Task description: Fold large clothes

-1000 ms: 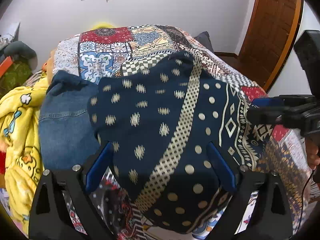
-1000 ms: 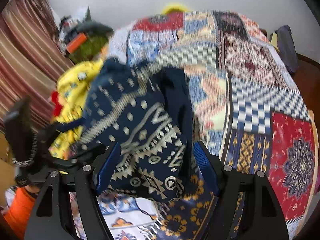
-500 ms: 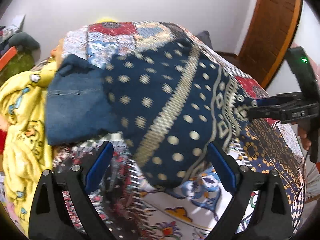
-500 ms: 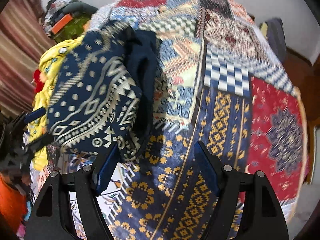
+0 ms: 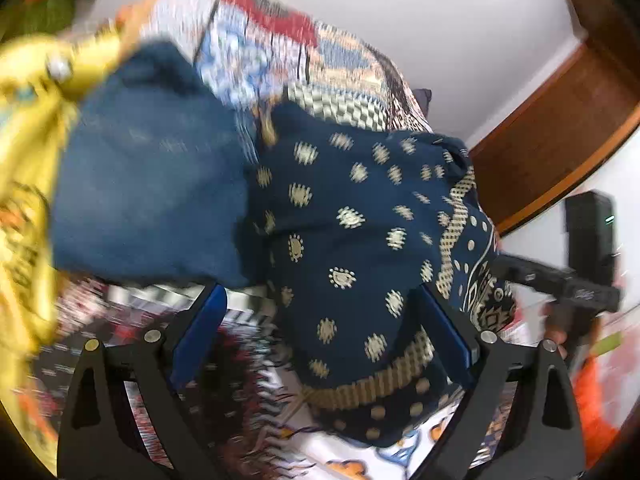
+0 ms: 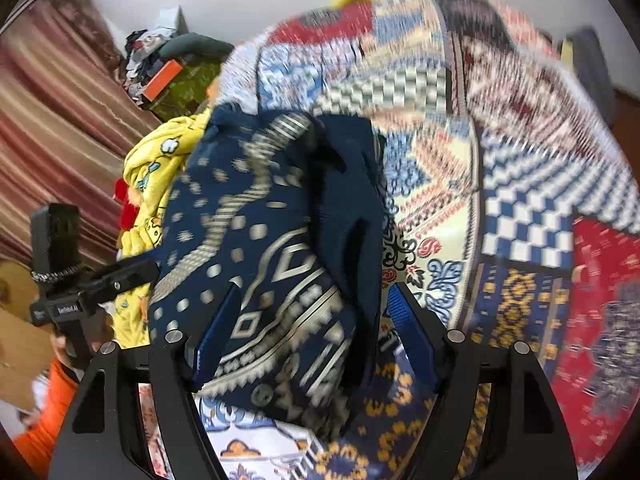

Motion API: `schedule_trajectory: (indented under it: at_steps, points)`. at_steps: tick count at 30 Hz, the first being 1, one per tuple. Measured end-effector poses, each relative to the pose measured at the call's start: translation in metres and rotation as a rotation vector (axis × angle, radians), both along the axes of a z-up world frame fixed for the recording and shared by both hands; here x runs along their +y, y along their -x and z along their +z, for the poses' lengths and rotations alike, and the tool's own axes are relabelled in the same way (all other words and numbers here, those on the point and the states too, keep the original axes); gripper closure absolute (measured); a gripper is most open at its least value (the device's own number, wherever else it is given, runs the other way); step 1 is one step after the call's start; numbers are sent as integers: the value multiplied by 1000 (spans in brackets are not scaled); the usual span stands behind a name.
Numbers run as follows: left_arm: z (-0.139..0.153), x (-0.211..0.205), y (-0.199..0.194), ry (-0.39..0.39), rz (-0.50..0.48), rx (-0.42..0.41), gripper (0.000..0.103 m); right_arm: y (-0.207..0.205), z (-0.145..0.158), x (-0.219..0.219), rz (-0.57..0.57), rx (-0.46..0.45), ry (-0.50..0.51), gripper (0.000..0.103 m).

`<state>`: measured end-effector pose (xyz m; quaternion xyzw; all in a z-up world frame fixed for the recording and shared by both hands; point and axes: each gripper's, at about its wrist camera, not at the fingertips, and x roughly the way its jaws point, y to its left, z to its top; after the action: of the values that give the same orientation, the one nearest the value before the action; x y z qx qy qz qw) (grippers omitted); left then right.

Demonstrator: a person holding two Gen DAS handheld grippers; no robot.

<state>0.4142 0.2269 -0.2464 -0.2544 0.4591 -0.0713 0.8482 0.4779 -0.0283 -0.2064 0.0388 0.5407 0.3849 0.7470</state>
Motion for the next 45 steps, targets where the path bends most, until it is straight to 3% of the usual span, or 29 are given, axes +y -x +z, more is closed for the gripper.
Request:
schedule_trajectory:
  at_steps: [2,6,11,14,17,19,23,26,37,41,45]
  points:
    - [-12,1,-8,99,-6,4,8,-9,-13,3,-10,41,-5,30]
    - [-28,1,-27,202,-12,14,7,-24,-33,8,3,124,-82,30]
    - [-40,-6,-46,194,-12,27,4,-34,-47,18,24,163,-133,19]
    - [-42,-5,-51,208,-4,29,3,-35,-48,26,47,167,-158,18]
    - [-38,-7,-51,189,0,16,6,-33,-45,33,63,156,-157,24]
    - [-32,-8,-49,175,-2,2,15,-30,-45,36,62,157,-160,29]
    - [-18,-6,-39,168,-16,-28,32,-22,-38,36,62,136,-171,52]
    - [0,-6,-33,132,-31,-54,42,-17,-26,50,76,120,-184,64]
    - [106,59,-27,12,1,-221,44,-2,58,124,73,-71,-260,66]
    - [120,90,-48,-20,15,-235,44,-19,69,158,43,-73,-283,66]
    - [105,123,-64,-8,19,-199,43,-34,55,185,22,-48,-266,66]
